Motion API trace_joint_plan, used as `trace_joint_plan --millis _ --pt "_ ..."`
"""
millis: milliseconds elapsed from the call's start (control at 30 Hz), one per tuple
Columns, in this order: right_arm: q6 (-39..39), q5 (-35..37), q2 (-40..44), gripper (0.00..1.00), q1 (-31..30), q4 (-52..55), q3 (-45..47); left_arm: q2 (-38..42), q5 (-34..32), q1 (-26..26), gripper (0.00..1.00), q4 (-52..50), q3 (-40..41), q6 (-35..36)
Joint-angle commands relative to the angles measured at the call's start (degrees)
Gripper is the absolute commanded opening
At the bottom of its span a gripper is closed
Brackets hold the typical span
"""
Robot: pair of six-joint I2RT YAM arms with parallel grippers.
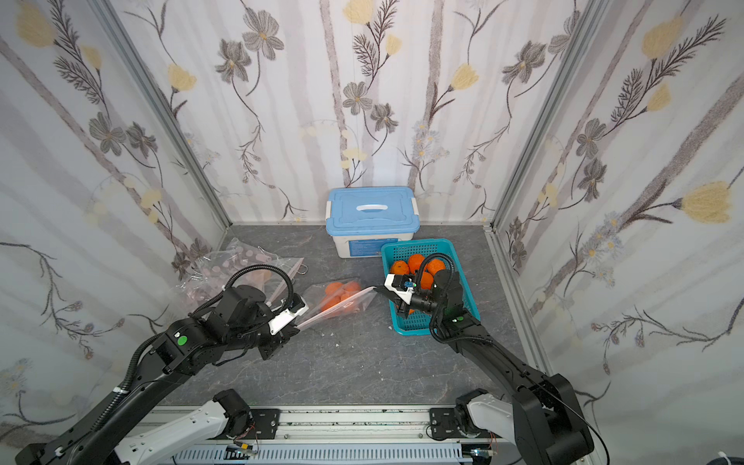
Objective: Open the zip-top bag and take out the orange
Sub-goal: Unzip the zipper on the zipper food storage bag.
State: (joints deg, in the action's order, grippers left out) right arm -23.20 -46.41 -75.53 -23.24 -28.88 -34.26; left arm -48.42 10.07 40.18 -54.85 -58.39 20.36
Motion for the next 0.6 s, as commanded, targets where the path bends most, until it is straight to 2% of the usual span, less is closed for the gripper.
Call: trace_joint_plan --millis 0,33,67,100,200,233,367,433,567 --pt "0.5 3.1 -0.2 0.0 0.4 -2.9 0.1 0.4 -1.4 0.0 0.0 -5.1 -0.1 0.2" --pt "0.4 2.9 -0.2 0.0 0.3 -2.9 0.2 0.3 -1.1 0.0 0.08 -4.7 -0.1 0.1" --pt "0.3 2.4 -0.1 0.0 0.3 -2.9 0.2 0.2 -0.6 0.0 0.28 -3.9 -0.1 0.0" --pt "0.1 1.7 -0.3 0.0 0.3 -3.0 0.2 -0.2 0.3 0.0 0.43 -2.9 -0.3 -0.1" --pt "-1.2 -0.2 -0.5 0.0 -0.5 -2.4 0.2 -2.5 4.1 0.0 0.7 1.9 -2.6 -1.0" --pt "-1.7 -0.4 -0.6 0.0 -0.9 -1.9 0.3 -3.7 5.8 0.0 0.75 4.3 -3.8 -1.6" --pt "-2.9 -0.4 -0.8 0.0 -2.0 -0.7 0.1 -9.9 13.3 0.0 0.79 14.1 -8.0 -5.2" --pt "-3.0 -0.4 -0.8 0.0 -2.1 -0.6 0.2 -13.8 15.2 0.2 0.75 15.9 -9.9 -6.1" --pt "-3.0 -0.4 -0.7 0.0 -2.2 -0.4 0.2 -18.4 14.2 0.3 0.67 18.7 -9.0 -4.4"
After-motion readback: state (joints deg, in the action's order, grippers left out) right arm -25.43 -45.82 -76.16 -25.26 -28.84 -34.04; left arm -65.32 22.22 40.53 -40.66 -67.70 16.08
